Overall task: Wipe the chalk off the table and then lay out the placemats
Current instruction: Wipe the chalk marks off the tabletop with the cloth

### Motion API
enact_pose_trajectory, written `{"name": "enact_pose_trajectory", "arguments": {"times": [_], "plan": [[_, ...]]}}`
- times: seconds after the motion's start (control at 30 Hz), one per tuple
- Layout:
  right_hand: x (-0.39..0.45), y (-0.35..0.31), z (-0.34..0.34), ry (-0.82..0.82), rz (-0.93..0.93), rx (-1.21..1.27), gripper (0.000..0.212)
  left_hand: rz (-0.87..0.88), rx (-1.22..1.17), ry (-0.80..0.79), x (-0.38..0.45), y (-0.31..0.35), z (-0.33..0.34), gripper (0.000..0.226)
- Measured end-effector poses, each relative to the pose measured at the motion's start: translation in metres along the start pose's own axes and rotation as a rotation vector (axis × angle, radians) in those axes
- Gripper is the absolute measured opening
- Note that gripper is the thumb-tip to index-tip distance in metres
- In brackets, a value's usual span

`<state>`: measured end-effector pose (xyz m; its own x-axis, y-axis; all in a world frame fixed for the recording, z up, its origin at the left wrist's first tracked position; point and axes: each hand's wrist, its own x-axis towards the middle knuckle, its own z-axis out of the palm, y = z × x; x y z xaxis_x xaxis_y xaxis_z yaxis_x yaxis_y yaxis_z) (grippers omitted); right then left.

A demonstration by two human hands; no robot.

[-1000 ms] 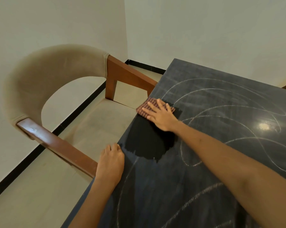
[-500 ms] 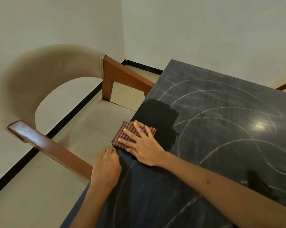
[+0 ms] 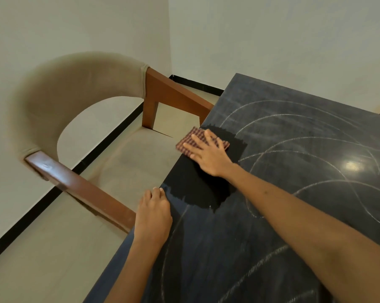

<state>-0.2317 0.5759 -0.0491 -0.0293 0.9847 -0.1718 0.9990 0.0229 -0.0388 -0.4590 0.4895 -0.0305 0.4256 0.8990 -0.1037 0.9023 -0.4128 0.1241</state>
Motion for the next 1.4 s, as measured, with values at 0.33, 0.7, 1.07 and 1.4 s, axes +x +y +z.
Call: {"name": "enact_pose_trajectory", "arguments": {"times": [0.33, 0.7, 1.07, 1.4], "plan": [[-0.088, -0.028, 0.022, 0.051, -0.299, -0.016, 0.050, -0.138, 0.098, -0.072, -0.016, 0.020, -0.003, 0.051], [-0.033, 0.052, -0.007, -0.079, 0.053, 0.008, 0.049, -0.083, 0.264, -0.203, -0.008, 0.022, -0.007, 0.037], [-0.181, 0.024, 0.033, 0.025, -0.339, -0.039, 0.048, -0.114, 0.279, -0.274, 0.002, 0.035, -0.019, 0.033], [-0.088, 0.114, 0.007, -0.022, 0.001, 0.009, 0.062, -0.116, 0.289, -0.265, 0.004, 0.037, -0.011, 0.030]]}}
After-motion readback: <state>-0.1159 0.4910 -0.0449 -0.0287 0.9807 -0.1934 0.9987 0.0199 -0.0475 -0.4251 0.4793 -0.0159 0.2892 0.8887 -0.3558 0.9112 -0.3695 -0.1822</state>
